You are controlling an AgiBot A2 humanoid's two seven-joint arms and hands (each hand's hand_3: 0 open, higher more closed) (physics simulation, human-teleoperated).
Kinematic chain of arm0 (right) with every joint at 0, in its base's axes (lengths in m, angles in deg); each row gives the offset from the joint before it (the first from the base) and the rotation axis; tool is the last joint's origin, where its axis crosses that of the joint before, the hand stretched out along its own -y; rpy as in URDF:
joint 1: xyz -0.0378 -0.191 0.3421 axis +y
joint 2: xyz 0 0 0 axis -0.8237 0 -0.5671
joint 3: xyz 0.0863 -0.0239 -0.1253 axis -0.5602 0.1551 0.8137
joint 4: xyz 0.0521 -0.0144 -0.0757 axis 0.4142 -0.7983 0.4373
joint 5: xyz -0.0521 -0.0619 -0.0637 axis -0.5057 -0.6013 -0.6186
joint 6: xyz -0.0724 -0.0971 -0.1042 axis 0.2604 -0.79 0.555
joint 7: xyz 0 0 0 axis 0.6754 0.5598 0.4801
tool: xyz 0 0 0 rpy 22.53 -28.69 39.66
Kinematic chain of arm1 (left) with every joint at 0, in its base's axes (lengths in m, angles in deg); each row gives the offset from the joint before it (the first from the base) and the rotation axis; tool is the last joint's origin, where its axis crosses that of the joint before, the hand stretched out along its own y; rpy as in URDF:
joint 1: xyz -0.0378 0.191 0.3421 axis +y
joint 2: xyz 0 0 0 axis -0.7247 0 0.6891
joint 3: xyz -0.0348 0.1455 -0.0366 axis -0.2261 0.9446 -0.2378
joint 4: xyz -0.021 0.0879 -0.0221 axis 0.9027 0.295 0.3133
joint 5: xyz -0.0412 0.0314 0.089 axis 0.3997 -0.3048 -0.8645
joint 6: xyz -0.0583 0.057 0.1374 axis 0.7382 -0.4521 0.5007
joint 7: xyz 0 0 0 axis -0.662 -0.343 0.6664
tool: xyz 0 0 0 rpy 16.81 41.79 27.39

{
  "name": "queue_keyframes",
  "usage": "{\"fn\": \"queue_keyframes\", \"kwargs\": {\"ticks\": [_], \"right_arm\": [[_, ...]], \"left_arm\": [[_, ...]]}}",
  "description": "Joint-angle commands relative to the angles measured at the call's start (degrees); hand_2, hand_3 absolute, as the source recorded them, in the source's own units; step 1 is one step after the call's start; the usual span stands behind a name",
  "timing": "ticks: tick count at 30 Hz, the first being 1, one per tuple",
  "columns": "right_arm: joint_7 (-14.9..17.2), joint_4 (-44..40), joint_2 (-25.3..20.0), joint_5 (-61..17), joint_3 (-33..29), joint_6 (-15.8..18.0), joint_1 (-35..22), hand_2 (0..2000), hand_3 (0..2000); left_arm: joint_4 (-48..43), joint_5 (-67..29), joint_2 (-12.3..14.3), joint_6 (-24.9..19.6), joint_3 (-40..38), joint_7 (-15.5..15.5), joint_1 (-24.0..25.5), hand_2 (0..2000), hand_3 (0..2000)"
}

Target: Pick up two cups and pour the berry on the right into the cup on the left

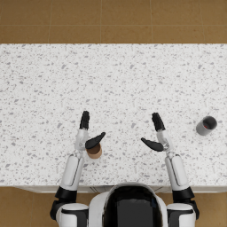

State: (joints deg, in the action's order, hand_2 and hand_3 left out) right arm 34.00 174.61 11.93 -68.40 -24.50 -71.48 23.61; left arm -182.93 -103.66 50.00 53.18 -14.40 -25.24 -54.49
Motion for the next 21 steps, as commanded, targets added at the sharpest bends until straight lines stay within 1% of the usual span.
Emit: {"fn": "queue_keyframes", "kwargs": {"ticks": [1,17,18,19,21], "right_arm": [[0.0,0.0,0.0,0.0,0.0,0.0,0.0,0,0],[0.0,0.0,0.0,0.0,0.0,0.0,0.0,0,0],[0.0,-0.9,-0.1,0.0,1.7,0.0,-0.1,0,0],[-1.6,0.1,-0.4,0.0,1.4,-1.6,-0.4,0,0],[-3.7,-0.3,-0.8,0.0,-0.6,-3.6,-0.5,0,0]], "left_arm": [[0.0,0.0,0.0,0.0,0.0,0.0,0.0,0,0],[0.0,0.0,0.0,0.0,0.0,0.0,0.0,0,0],[0.9,0.0,0.1,0.0,1.7,0.0,-0.1,0,0],[0.6,0.0,0.1,-1.6,1.1,-1.6,0.2,0,0],[-0.5,0.0,0.1,-3.6,-0.3,-3.6,0.9,0,0]]}}
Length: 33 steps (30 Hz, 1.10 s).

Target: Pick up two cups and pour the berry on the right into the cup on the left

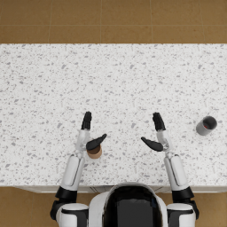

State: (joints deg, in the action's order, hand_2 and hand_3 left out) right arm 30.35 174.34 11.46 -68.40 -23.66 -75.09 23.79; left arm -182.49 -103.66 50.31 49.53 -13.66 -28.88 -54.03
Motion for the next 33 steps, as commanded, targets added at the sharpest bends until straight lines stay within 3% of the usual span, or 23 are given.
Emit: {"fn": "queue_keyframes", "kwargs": {"ticks": [1,5,14,24,30,31,33], "right_arm": [[-0.6,-0.6,-0.5,0.0,-3.0,-0.6,-0.6,0,0],[-1.7,-2.2,-0.8,0.0,-8.0,-1.7,0.3,0,0],[-2.1,-4.0,-1.8,-16.1,-20.2,-2.1,-0.4,0,0],[-2.1,-8.3,-2.7,-34.2,-30.5,-2.1,0.4,0,0],[-2.1,-12.6,-2.9,-41.3,-34.3,-2.1,0.4,0,0],[-2.1,-17.8,-2.7,-41.6,-36.2,-2.1,0.0,0,0],[-2.1,-19.7,-2.7,-42.0,-37.4,-2.1,-0.4,0,0]], "left_arm": [[-1.7,0.0,-0.3,-0.6,-1.7,-0.6,0.9,0,0],[-0.8,-1.8,-0.4,-1.7,-4.0,-1.7,2.9,0,0],[-6.4,-17.4,-1.7,-2.1,-10.1,-2.1,11.6,0,0],[-8.7,-20.6,-3.2,-2.1,-10.7,-2.1,22.5,0,0],[-4.3,-20.7,-2.6,-2.1,-8.2,-2.1,22.7,0,0],[-0.3,-20.7,-2.1,-2.1,-6.7,-2.1,21.6,0,0],[0.6,-20.7,-1.7,-2.1,-5.9,-2.1,21.3,0,0]]}}
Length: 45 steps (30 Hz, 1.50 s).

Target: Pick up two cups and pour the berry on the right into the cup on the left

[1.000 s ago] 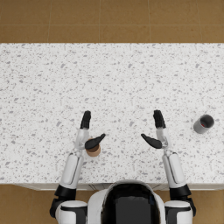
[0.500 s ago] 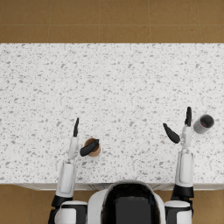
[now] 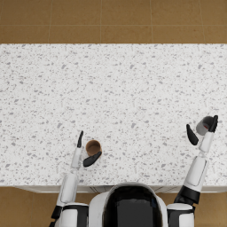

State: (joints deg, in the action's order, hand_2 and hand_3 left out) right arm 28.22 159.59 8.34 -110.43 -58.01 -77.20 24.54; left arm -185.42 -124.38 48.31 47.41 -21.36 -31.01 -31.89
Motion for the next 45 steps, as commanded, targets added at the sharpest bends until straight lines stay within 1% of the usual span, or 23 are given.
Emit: {"fn": "queue_keyframes", "kwargs": {"ticks": [1,4,7,9,14,15,17,18,20,28,32,35,38,39,40,41,42,43,45], "right_arm": [[0.0,-5.7,0.5,-0.1,-3.5,0.0,-1.4,0,0],[0.0,-8.3,0.5,-0.3,-4.0,0.0,-1.7,0,0],[0.0,-9.4,0.2,-0.4,-4.0,0.0,-1.6,0,0],[0.0,-11.8,0.4,-0.4,-3.9,0.0,-2.3,0,0],[0.0,-21.6,1.3,-0.4,-3.6,0.0,-5.9,0,0],[0.0,-22.1,1.3,-0.4,-3.5,0.0,-6.1,0,0],[0.0,-28.1,1.6,-0.4,-3.3,0.0,-7.5,0,0],[0.0,-29.2,1.7,-0.4,-3.6,0.0,-7.9,0,0],[0.0,-29.7,1.6,-0.4,-3.9,-0.5,-8.1,0,0],[0.0,-34.2,2.3,-0.4,-3.8,0.0,-12.0,0,0],[0.0,-40.1,3.1,-0.4,-2.9,-0.1,-15.5,0,0],[0.0,-42.6,3.4,-0.4,-2.3,-0.2,-17.0,0,0],[0.0,-42.5,3.6,-0.5,-1.9,-0.6,-18.1,0,0],[0.0,-41.8,3.5,-0.5,-2.4,-0.5,-17.9,0,0],[0.0,-40.3,3.1,-0.4,-3.0,-0.4,-16.7,1361,327],[0.0,-39.5,3.0,-0.4,-2.9,0.3,-16.5,2000,653],[0.0,-41.2,2.8,-0.4,-2.6,1.7,-16.0,2000,980],[0.1,-39.1,2.9,-0.4,-3.2,2.6,-16.3,2000,1280],[-0.1,-37.7,2.5,-0.4,-3.2,2.5,-15.7,2000,1280]], "left_arm": [[4.4,0.0,0.5,0.0,1.9,0.0,-1.1,0,0],[5.9,0.0,0.9,-0.1,1.7,-0.1,-1.0,0,0],[5.7,0.0,0.8,-0.5,2.2,-0.1,0.1,0,0],[6.3,0.0,1.2,-0.3,2.3,-0.1,-0.2,0,0],[6.8,0.0,1.8,-0.1,3.0,0.0,-0.1,0,0],[6.8,0.0,1.9,0.0,3.0,0.0,-0.1,0,0],[6.6,0.0,2.0,0.0,3.0,0.0,0.1,0,0],[7.2,0.0,2.2,0.0,3.3,0.0,0.0,0,0],[6.3,0.0,2.3,0.0,3.4,0.0,0.3,0,0],[7.8,0.0,3.4,0.0,3.4,0.0,-0.2,0,0],[7.7,0.0,3.8,0.0,3.6,0.0,-0.3,0,0],[8.3,0.0,4.1,0.1,3.7,0.0,-0.6,0,0],[8.7,0.0,4.5,0.1,4.2,0.0,-0.7,0,0],[8.5,0.0,4.4,0.1,4.0,0.0,-0.4,1361,327],[8.5,0.0,4.5,0.0,3.9,0.0,-0.4,2000,653],[8.3,0.0,4.6,-0.6,3.6,0.0,-0.3,2000,980],[8.3,0.0,4.7,-0.9,3.4,-0.1,-0.5,2000,1280],[8.3,0.0,4.8,-1.0,3.3,-0.1,-0.5,2000,1280],[8.0,0.0,5.2,-1.3,3.7,-0.2,-0.8,2000,1280]]}}
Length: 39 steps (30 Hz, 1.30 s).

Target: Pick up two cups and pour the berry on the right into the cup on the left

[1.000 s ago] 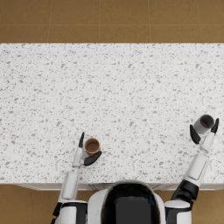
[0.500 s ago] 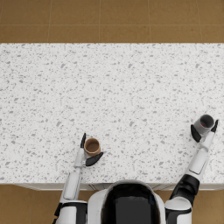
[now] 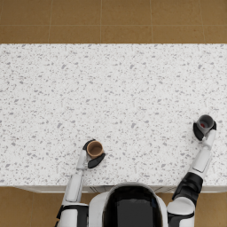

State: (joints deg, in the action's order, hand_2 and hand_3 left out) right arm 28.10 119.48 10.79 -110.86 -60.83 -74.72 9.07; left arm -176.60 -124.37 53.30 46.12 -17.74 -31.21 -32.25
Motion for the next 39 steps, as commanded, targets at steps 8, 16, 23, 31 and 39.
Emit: {"fn": "queue_keyframes", "kwargs": {"ticks": [8,16,23,31,39], "right_arm": [[0.0,28.2,-2.9,0.0,7.2,0.3,8.2,2000,1280],[-0.1,45.2,-4.1,0.0,14.7,1.0,11.1,2000,1280],[-0.1,55.4,-4.6,0.0,21.5,1.3,12.0,2000,1280],[-0.2,59.6,-5.3,-12.8,24.2,1.6,11.0,2000,1280],[-0.3,67.4,-5.7,-27.5,30.7,2.0,11.8,2000,1280]], "left_arm": [[-6.7,0.0,3.1,-0.7,2.4,0.0,-4.9,2000,1280],[-2.4,0.0,8.0,-0.9,6.5,0.1,-12.4,2000,1280],[2.6,0.0,11.7,-0.9,9.0,0.1,-18.3,2000,1280],[4.5,-14.4,13.3,-0.7,11.2,0.1,-20.2,2000,1280],[7.2,-25.1,15.0,-1.2,12.7,0.0,-22.5,2000,1280]]}}
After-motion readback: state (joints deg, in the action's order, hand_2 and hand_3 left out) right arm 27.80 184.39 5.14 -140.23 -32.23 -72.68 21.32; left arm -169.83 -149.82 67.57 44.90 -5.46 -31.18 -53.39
